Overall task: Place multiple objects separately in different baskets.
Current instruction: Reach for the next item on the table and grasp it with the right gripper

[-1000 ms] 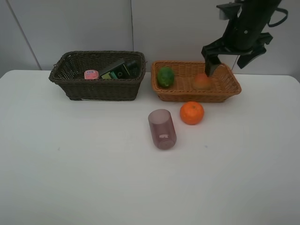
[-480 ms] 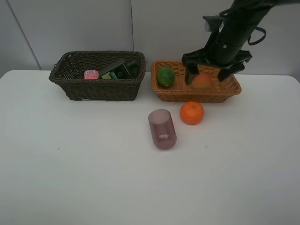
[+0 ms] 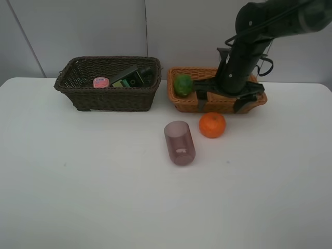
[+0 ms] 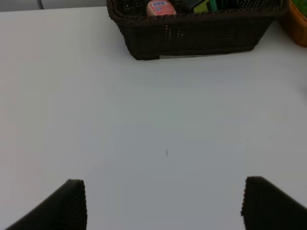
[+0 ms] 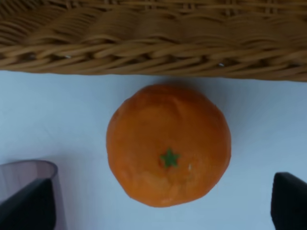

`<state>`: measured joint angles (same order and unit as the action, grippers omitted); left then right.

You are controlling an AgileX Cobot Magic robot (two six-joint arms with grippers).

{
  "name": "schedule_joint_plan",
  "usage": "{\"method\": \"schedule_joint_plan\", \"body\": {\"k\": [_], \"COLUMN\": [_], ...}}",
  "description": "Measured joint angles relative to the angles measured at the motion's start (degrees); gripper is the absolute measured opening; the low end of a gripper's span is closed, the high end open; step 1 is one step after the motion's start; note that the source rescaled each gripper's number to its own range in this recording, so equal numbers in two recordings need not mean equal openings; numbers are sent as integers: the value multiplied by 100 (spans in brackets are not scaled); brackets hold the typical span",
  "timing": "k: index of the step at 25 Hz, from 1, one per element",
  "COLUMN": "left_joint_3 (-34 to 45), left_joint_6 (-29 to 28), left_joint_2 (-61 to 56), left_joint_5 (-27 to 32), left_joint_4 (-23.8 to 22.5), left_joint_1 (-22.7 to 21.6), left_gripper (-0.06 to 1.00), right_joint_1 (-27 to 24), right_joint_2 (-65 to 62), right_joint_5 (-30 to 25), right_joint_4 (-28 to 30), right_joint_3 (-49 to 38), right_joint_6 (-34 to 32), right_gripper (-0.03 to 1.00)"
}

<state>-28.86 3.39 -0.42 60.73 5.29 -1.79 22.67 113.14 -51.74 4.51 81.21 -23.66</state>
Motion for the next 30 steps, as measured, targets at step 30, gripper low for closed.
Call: {"method": "schedule_joint_plan", "body": {"k": [30], "left_joint_3": [0], "left_joint_6": [0], "left_joint_2": [0], "left_joint_5": [0], "left_joint_4": [-2], "left_joint_1": [0], "left_gripper": [75], "right_joint_1": [57], "right_joint_2": [655], "right_joint_5": [631], "right_joint_4": [212], "right_joint_3": [-5], "right_joint_6": [-253], "right_gripper": [95]}}
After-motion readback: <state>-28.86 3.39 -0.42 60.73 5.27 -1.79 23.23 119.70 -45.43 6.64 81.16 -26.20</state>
